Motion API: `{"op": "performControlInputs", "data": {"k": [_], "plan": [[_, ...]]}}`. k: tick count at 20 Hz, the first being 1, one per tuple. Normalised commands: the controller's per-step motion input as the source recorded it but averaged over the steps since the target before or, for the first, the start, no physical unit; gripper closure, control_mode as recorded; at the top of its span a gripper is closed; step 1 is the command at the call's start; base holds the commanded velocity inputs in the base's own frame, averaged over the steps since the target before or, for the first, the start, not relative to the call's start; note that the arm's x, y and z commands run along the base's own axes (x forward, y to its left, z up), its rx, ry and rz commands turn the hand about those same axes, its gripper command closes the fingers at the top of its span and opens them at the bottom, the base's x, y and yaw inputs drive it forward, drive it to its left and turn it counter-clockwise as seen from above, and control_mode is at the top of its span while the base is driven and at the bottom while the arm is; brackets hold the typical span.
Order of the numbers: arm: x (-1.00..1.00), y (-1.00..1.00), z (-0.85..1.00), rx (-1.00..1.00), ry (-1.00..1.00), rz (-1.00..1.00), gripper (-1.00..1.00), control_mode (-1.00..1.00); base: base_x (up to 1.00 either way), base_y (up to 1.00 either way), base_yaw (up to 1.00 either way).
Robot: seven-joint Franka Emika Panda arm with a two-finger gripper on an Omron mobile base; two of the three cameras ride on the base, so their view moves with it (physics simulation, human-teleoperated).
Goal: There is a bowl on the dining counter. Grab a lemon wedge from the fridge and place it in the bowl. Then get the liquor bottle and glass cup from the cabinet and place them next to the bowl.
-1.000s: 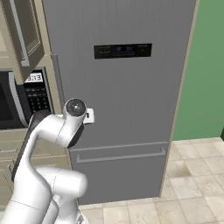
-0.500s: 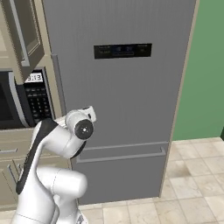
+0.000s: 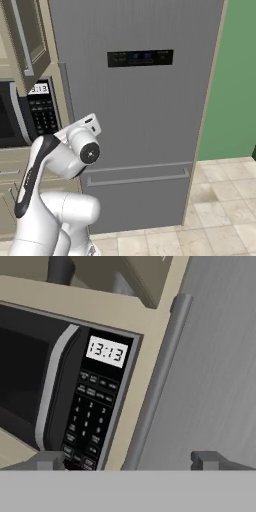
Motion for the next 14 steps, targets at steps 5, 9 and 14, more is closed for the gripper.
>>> {"op": "performControlInputs", "data": {"k": [5,9,14], "plan": [[0.19,0.34,0.0,0.05,0.02,0.0,-1.0,-1.0,0.0,0.0,0.0],[0.15,0.31,0.03,0.02,0.07,0.0,-1.0,-1.0,0.0,0.0,0.0],[0.05,0.17,0.04,0.0,0.01,0.0,-1.0,-1.0,0.0,0.0,0.0]]}}
